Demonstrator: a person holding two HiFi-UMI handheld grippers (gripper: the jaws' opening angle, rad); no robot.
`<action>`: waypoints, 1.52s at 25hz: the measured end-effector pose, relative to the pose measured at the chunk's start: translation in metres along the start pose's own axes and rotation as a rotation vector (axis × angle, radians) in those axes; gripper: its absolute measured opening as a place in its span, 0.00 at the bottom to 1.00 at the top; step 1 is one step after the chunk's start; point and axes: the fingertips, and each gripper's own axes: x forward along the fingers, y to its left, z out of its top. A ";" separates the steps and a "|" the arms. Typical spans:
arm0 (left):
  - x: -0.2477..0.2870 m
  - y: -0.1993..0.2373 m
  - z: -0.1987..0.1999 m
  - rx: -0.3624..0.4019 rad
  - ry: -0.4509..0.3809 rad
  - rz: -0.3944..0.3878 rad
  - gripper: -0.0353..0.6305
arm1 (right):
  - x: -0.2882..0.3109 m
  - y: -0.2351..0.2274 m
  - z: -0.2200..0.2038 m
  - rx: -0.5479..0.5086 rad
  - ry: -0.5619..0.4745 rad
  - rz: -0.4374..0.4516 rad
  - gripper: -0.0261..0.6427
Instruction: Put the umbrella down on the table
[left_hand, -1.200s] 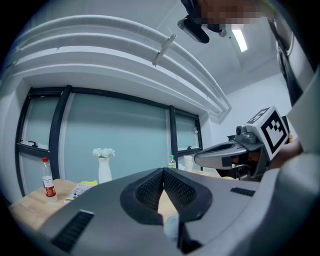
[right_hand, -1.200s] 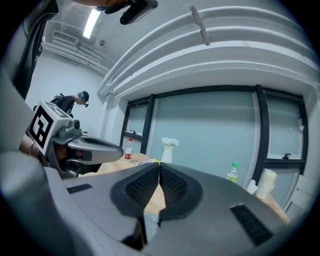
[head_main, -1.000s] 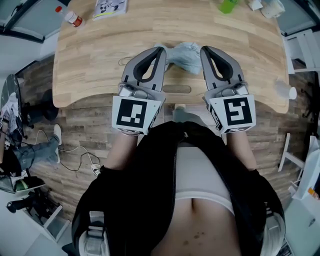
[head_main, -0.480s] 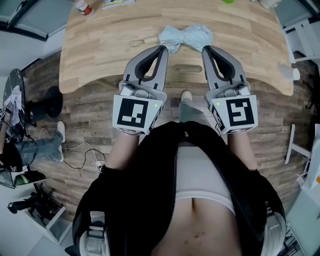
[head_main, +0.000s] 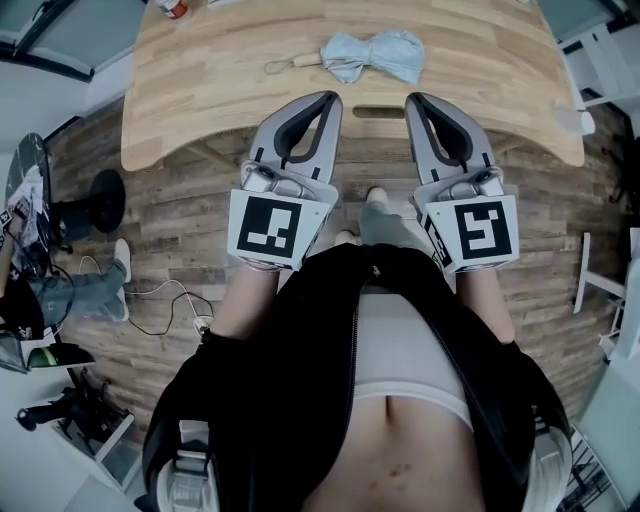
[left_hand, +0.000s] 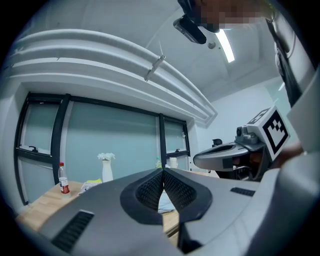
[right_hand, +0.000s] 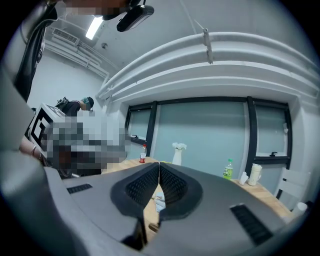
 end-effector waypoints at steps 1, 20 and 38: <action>-0.002 -0.003 0.002 0.000 -0.009 -0.006 0.06 | -0.003 0.001 0.002 -0.004 -0.001 -0.002 0.08; -0.024 -0.051 0.016 -0.013 -0.015 0.008 0.06 | -0.045 0.018 0.007 -0.008 -0.030 0.081 0.08; -0.047 -0.054 0.010 0.019 -0.028 -0.051 0.06 | -0.060 0.049 0.008 0.010 -0.064 0.035 0.08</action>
